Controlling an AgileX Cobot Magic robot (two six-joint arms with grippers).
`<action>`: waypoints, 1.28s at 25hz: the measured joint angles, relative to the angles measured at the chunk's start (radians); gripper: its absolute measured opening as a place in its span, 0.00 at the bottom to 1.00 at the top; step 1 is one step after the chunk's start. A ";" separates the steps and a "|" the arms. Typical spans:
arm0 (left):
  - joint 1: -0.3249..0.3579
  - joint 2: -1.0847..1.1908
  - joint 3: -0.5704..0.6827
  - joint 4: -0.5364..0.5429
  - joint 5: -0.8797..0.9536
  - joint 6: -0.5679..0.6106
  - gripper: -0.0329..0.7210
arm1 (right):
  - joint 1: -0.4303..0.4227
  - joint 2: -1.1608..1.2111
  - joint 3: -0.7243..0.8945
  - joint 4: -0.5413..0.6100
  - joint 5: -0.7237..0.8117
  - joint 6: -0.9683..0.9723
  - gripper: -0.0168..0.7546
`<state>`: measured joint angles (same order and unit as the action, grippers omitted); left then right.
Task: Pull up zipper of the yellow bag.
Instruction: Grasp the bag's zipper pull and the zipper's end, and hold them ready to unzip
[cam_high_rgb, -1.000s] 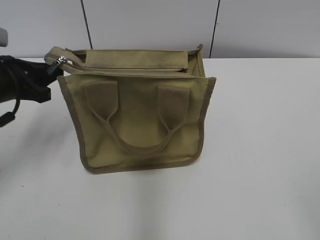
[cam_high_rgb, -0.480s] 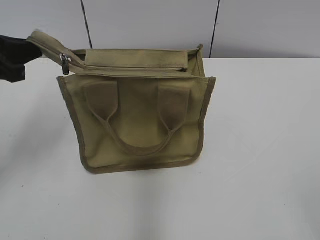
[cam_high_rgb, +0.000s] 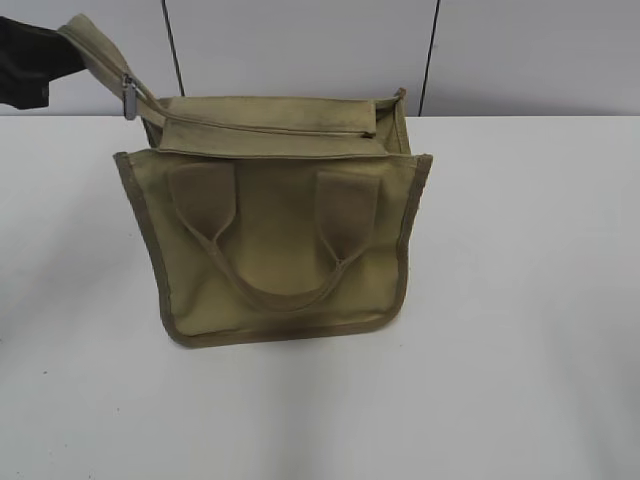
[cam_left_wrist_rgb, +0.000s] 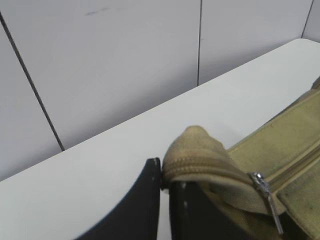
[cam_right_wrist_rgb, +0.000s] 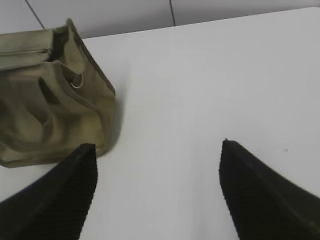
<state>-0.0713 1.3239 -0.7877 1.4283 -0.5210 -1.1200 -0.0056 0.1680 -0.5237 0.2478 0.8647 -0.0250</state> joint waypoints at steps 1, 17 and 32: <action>0.000 0.001 0.000 0.003 -0.004 -0.001 0.05 | 0.000 0.053 -0.006 0.038 -0.032 -0.024 0.78; -0.001 0.002 0.000 0.016 -0.019 -0.003 0.05 | 0.339 1.011 -0.470 0.194 -0.204 -0.155 0.78; -0.001 0.002 0.000 0.016 -0.019 -0.004 0.05 | 0.768 1.679 -1.063 0.087 -0.295 0.095 0.50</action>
<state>-0.0721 1.3258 -0.7877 1.4447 -0.5397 -1.1243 0.7626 1.8473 -1.5871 0.3345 0.5697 0.0698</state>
